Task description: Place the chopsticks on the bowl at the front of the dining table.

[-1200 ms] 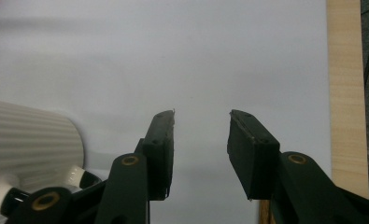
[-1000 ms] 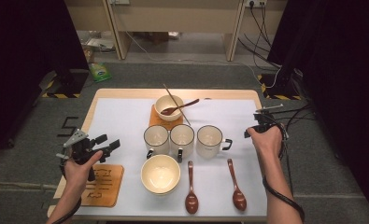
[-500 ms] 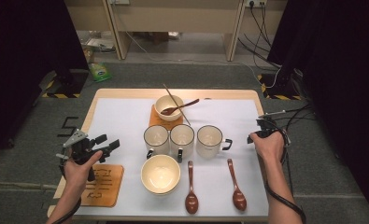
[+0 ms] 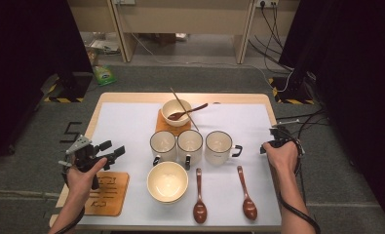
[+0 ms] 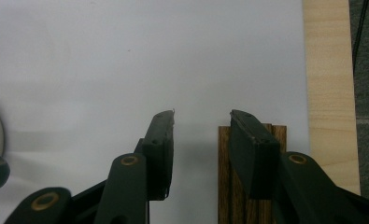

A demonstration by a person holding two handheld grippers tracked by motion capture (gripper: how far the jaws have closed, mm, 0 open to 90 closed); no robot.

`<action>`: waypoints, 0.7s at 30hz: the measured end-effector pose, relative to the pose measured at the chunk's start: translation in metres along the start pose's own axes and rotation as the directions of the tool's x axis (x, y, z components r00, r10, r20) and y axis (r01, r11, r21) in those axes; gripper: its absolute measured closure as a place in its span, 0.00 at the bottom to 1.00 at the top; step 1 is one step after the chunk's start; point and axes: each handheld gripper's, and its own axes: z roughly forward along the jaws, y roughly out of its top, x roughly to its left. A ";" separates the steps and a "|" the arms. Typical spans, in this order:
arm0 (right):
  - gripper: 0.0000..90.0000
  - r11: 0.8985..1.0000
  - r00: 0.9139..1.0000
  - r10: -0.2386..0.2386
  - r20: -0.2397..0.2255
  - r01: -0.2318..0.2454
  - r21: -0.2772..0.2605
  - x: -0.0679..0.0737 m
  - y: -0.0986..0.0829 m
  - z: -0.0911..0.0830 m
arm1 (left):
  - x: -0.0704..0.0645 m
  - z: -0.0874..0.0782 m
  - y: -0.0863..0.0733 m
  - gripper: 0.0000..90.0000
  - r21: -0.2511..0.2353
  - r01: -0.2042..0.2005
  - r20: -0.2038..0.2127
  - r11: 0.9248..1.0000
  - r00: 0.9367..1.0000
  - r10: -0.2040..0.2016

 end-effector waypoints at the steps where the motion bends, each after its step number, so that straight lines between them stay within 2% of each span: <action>1: 0.67 1.000 1.000 -0.001 0.002 0.001 0.000 0.000 0.000 0.000 | 0.000 0.000 0.000 0.27 0.000 0.000 0.000 1.000 1.000 0.000; 13: 0.68 1.000 1.000 -0.009 0.005 0.009 -0.002 0.001 -0.001 0.002 | 0.000 0.000 0.000 0.27 -0.002 0.000 0.001 1.000 1.000 0.000; 21: 0.74 1.000 0.999 -0.027 0.021 0.027 0.013 0.005 -0.002 0.005 | 0.000 0.000 0.000 0.27 -0.002 0.000 0.001 1.000 1.000 0.000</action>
